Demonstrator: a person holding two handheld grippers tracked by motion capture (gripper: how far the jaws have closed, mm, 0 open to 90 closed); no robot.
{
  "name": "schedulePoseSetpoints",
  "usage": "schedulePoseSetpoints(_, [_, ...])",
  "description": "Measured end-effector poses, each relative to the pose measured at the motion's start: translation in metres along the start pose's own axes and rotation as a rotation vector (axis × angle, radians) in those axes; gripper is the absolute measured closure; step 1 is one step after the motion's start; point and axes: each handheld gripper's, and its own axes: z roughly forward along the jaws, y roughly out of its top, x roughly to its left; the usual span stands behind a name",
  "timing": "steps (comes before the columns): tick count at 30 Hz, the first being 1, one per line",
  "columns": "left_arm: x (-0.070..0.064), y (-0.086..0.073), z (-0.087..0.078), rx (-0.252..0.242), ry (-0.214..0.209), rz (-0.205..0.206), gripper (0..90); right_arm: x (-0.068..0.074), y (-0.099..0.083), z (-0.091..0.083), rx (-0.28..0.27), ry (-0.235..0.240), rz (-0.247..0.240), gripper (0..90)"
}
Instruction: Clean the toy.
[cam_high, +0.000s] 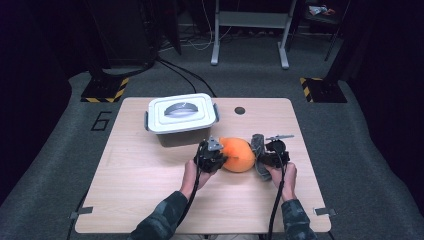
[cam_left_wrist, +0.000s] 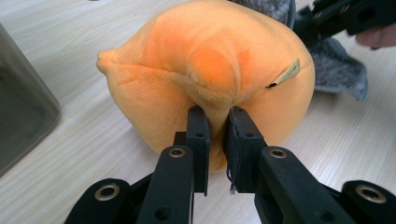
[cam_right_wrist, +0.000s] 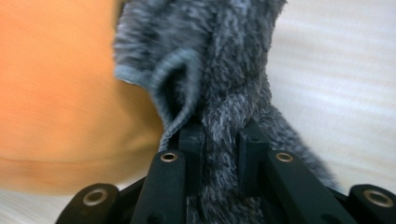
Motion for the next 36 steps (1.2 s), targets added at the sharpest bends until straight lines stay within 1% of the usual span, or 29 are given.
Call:
schedulePoseSetpoints(2, [0.001, -0.001, 0.0, -0.005, -0.002, -0.006, 80.4, -0.003, -0.005, 0.007, 0.027, 0.006, 0.009, 75.7])
schedulePoseSetpoints(4, [0.002, -0.002, 0.0, -0.005, -0.003, -0.01, 80.4, -0.006, -0.008, 0.009, 0.019, 0.017, 0.013, 75.7])
schedulePoseSetpoints(6, [0.003, -0.002, -0.001, -0.007, -0.001, -0.01, 80.3, -0.006, -0.007, 0.006, 0.031, 0.009, 0.003, 75.6])
schedulePoseSetpoints(8, [0.003, -0.002, -0.001, -0.008, 0.0, -0.009, 80.3, -0.006, -0.005, -0.001, 0.021, -0.01, 0.002, 75.6])
schedulePoseSetpoints(10, [0.004, -0.003, -0.001, -0.009, -0.001, -0.01, 80.2, -0.006, -0.004, -0.013, -0.026, -0.025, 0.007, 75.7])
schedulePoseSetpoints(12, [0.004, -0.003, -0.001, -0.01, -0.001, -0.011, 80.2, -0.003, -0.001, -0.027, -0.078, -0.025, 0.0, 75.7])
schedulePoseSetpoints(13, [0.004, -0.003, -0.001, -0.011, -0.001, -0.011, 80.1, 0.0, 0.002, -0.034, -0.1, -0.019, -0.007, 75.7])
schedulePoseSetpoints(14, [0.004, -0.003, -0.001, -0.012, 0.0, -0.009, 80.1, 0.002, 0.003, -0.039, -0.116, -0.019, -0.027, 75.6])
schedulePoseSetpoints(15, [0.004, -0.003, -0.001, -0.012, 0.0, -0.01, 80.1, 0.009, 0.007, -0.046, -0.142, -0.01, -0.04, 75.7])
schedulePoseSetpoints(16, [0.004, -0.003, -0.001, -0.013, 0.0, -0.011, 80.1, 0.014, 0.01, -0.05, -0.165, 0.012, -0.053, 75.7])
schedulePoseSetpoints(17, [0.004, -0.003, -0.001, -0.013, 0.0, -0.011, 79.9, 0.019, 0.013, -0.053, -0.182, 0.031, -0.077, 75.7])
schedulePoseSetpoints(18, [0.004, -0.003, -0.001, -0.013, 0.0, -0.01, 79.9, 0.024, 0.016, -0.053, -0.18, 0.052, -0.089, 75.7])
schedulePoseSetpoints(19, [0.004, -0.003, -0.001, -0.014, 0.001, -0.009, 79.7, 0.029, 0.019, -0.051, -0.162, 0.064, -0.098, 75.6])
schedulePoseSetpoints(20, [0.004, -0.003, -0.001, -0.015, -0.001, -0.01, 79.4, 0.034, 0.02, -0.048, -0.152, 0.063, -0.119, 75.6])
schedulePoseSetpoints(21, [0.005, -0.003, -0.001, -0.014, -0.003, -0.008, 79.1, 0.036, 0.021, -0.043, -0.14, 0.052, -0.14, 75.6])
schedulePoseSetpoints(22, [0.005, -0.003, -0.002, -0.02, -0.003, -0.008, 78.3, 0.038, 0.022, -0.038, -0.125, 0.047, -0.142, 75.6])
schedulePoseSetpoints(24, [0.006, -0.005, -0.003, -0.028, -0.006, -0.009, 76.0, 0.039, 0.022, -0.034, -0.128, 0.042, -0.129, 75.7])
schedulePoseSetpoints(25, [0.007, -0.006, -0.003, -0.033, -0.006, -0.006, 74.2, 0.041, 0.022, -0.034, -0.129, 0.043, -0.109, 75.7])
schedulePoseSetpoints(27, [0.006, -0.006, -0.004, -0.044, -0.005, 0.0, 70.2, 0.04, 0.023, -0.034, -0.13, 0.046, -0.102, 75.7])
schedulePoseSetpoints(28, [0.006, -0.006, -0.006, -0.041, -0.001, 0.012, 68.0, 0.039, 0.023, -0.034, -0.126, 0.039, -0.117, 75.7])
schedulePoseSetpoints(30, [0.003, -0.007, -0.007, -0.045, 0.018, 0.025, 60.4, 0.039, 0.023, -0.034, -0.122, 0.037, -0.113, 75.7])
schedulePoseSetpoints(31, [0.001, -0.007, -0.008, -0.046, 0.051, 0.047, 57.4, 0.039, 0.024, -0.034, -0.123, 0.033, -0.118, 75.7])
schedulePoseSetpoints(32, [-0.002, -0.007, -0.008, -0.045, 0.073, 0.071, 53.4, 0.039, 0.024, -0.033, -0.124, 0.032, -0.119, 75.7])
schedulePoseSetpoints(33, [-0.004, -0.007, -0.009, -0.046, 0.077, 0.082, 51.1, 0.04, 0.025, -0.033, -0.122, 0.032, -0.102, 75.7])
schedulePoseSetpoints(34, [-0.006, -0.008, -0.009, -0.048, 0.093, 0.085, 48.7, 0.041, 0.025, -0.034, -0.119, 0.03, -0.101, 75.7])
schedulePoseSetpoints(35, [-0.008, -0.009, -0.009, -0.045, 0.107, 0.104, 46.9, 0.041, 0.025, -0.033, -0.124, 0.029, -0.105, 75.7])
schedulePoseSetpoints(36, [-0.009, -0.01, -0.009, -0.036, 0.107, 0.119, 46.0, 0.041, 0.025, -0.033, -0.119, 0.028, -0.107, 75.7])
